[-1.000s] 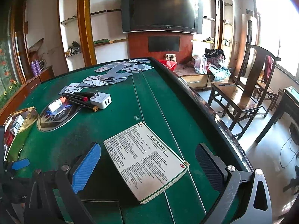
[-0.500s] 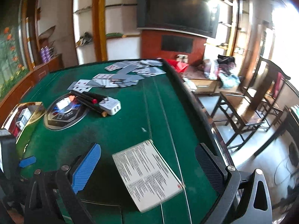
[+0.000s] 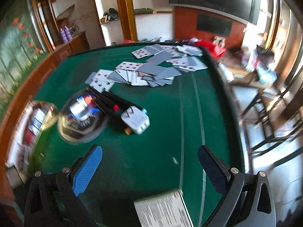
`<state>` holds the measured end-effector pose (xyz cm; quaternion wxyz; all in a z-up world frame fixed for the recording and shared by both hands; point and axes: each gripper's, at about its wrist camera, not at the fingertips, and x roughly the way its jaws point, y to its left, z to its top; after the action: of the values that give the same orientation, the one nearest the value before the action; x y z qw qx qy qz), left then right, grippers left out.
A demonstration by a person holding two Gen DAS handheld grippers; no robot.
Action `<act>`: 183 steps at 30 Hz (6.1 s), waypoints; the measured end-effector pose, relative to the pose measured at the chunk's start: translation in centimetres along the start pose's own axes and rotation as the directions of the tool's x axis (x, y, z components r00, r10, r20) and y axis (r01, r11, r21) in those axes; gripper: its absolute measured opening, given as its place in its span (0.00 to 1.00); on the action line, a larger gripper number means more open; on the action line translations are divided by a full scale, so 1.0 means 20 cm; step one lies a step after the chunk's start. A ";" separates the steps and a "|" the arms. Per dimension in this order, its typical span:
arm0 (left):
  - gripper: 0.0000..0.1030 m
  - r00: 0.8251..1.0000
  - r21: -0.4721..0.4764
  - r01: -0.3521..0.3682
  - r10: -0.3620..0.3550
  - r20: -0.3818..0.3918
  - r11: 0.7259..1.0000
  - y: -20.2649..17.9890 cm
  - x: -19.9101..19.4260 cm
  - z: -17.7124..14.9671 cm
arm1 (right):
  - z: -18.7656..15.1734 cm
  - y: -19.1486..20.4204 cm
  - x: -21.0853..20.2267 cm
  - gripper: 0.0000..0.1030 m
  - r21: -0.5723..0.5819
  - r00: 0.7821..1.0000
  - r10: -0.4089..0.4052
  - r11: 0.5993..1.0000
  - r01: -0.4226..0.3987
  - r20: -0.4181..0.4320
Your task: Organize objects
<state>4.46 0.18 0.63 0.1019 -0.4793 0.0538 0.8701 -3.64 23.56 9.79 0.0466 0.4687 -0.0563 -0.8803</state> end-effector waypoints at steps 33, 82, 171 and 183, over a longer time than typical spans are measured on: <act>1.00 1.000 -0.022 0.014 -0.013 0.026 1.000 0.02 0.01 0.01 | 0.09 0.29 0.50 0.98 -0.046 0.969 0.010 0.999 -0.022 -0.248; 0.81 0.999 -0.189 0.020 -0.029 -0.046 0.982 -0.04 0.41 0.73 | -0.40 0.11 0.24 0.61 0.016 0.996 0.036 0.999 -0.035 -0.085; 0.14 0.993 -0.359 -0.021 0.061 0.101 0.933 1.46 -0.37 -0.37 | -0.46 1.75 0.40 0.42 -0.360 0.966 0.163 0.905 -0.227 -0.200; 0.65 0.961 -0.391 0.057 0.057 0.272 0.919 1.47 -0.63 -0.45 | -0.41 1.81 0.52 0.42 -0.373 0.977 0.093 0.914 -0.161 -0.194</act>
<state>11.71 -31.68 6.35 0.0097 -0.3629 -0.1375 0.9216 -1.62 -14.04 1.94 0.2001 0.5197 0.0923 -0.8255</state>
